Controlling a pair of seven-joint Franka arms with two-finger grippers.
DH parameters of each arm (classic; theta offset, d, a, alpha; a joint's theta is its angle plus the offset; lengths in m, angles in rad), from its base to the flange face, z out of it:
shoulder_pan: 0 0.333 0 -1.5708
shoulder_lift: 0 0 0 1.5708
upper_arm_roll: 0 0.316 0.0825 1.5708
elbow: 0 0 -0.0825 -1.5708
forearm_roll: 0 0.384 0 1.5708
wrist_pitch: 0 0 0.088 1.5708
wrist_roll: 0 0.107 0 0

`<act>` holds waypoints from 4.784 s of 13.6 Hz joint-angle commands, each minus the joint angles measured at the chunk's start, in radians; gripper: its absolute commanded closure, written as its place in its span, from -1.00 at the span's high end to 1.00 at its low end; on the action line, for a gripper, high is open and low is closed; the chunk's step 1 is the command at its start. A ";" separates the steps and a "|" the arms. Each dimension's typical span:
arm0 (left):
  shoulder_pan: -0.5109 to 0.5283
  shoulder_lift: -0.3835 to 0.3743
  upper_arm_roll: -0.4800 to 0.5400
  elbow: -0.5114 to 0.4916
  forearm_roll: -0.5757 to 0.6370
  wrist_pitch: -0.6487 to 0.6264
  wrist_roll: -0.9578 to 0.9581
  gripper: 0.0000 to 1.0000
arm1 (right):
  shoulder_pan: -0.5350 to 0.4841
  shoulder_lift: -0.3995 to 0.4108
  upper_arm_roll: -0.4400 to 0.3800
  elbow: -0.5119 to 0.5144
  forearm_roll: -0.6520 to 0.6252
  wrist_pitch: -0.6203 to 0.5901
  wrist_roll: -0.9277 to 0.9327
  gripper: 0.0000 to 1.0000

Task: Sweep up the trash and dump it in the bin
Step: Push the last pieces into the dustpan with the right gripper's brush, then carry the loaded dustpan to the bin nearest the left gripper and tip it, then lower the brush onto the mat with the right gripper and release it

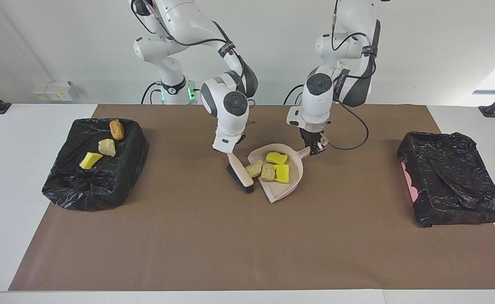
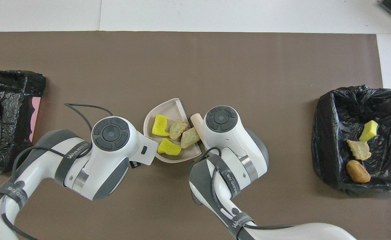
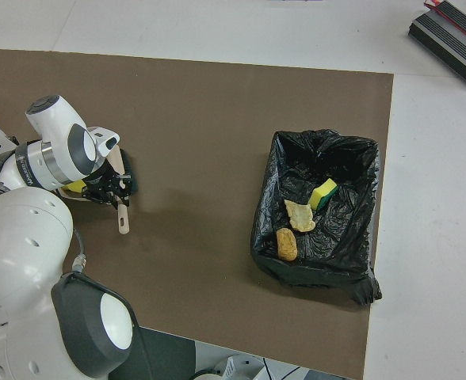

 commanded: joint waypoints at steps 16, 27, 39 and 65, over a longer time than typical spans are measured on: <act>0.015 -0.051 0.145 0.027 -0.011 -0.002 0.407 -1.00 | -0.183 -0.104 0.006 0.012 0.006 -0.135 0.066 -1.00; -0.031 -0.136 0.634 0.275 -0.088 -0.292 0.956 -1.00 | 0.082 -0.153 0.020 -0.020 0.095 -0.134 0.502 -1.00; -0.002 0.083 1.086 0.613 -0.103 -0.181 1.265 -1.00 | 0.270 -0.051 0.018 -0.059 0.180 0.070 0.663 0.27; -0.114 0.103 0.954 0.570 0.843 -0.246 0.918 -1.00 | -0.277 -0.178 0.001 0.435 -0.126 -0.418 0.053 1.00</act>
